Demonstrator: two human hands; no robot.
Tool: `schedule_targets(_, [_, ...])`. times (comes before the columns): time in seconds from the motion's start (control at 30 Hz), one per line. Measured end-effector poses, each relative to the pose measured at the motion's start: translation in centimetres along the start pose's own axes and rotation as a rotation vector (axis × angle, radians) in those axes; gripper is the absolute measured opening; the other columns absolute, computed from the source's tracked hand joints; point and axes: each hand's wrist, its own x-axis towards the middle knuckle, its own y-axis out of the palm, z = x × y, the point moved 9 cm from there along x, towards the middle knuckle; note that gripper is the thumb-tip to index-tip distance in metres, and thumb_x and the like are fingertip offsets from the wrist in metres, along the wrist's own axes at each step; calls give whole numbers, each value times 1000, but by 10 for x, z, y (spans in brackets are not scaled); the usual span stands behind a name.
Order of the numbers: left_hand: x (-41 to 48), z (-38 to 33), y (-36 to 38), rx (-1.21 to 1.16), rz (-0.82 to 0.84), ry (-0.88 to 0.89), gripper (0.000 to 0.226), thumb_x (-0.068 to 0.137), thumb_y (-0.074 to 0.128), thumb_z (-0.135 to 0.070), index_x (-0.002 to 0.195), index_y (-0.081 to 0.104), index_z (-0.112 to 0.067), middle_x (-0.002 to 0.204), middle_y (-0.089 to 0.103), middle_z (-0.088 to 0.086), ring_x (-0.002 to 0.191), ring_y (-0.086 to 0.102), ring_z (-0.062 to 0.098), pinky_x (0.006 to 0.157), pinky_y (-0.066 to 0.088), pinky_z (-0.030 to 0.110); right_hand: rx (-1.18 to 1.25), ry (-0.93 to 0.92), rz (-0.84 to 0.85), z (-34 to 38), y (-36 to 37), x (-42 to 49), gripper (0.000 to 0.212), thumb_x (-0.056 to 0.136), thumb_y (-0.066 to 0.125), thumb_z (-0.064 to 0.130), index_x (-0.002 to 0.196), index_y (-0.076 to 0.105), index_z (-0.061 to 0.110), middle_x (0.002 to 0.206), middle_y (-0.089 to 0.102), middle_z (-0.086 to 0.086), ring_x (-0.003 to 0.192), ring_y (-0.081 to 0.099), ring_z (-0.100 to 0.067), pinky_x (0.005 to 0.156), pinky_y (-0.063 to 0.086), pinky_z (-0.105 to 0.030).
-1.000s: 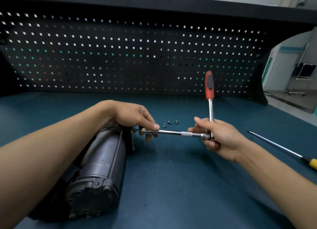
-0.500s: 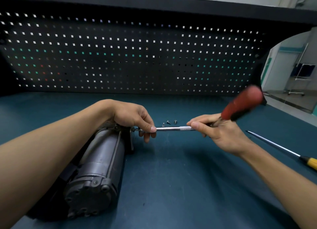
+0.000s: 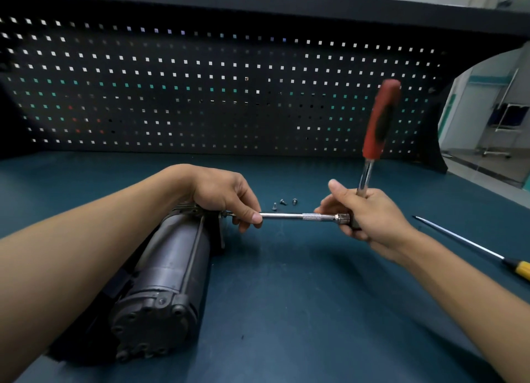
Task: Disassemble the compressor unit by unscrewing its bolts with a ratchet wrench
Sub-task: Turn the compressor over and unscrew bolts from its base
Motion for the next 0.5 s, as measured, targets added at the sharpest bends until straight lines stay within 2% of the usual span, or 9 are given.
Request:
schedule_targets(0.17, [1, 2, 0, -8, 3, 0, 13, 87, 71, -36, 90, 76, -24, 74, 72, -8, 71, 57, 5, 68, 41, 13, 171, 269, -25, -24, 2, -2, 50, 91, 58, 60, 92, 68, 11, 94, 78, -11, 33, 35, -8, 32, 19, -14])
schedule_targets(0.33, [3, 3, -1, -8, -8, 9, 17, 85, 73, -36, 91, 77, -21, 75, 72, -8, 70, 56, 4, 65, 40, 11, 347, 369, 16, -37, 8, -4, 36, 96, 59, 46, 91, 59, 10, 94, 77, -13, 30, 30, -6, 29, 18, -14])
schedule_targets(0.5, [3, 3, -2, 6, -20, 3, 25, 82, 75, -40, 94, 78, -18, 76, 73, -7, 70, 56, 4, 63, 40, 11, 402, 412, 30, -41, 10, -4, 33, 99, 55, 40, 87, 58, 10, 92, 77, -13, 29, 30, -6, 28, 18, -13])
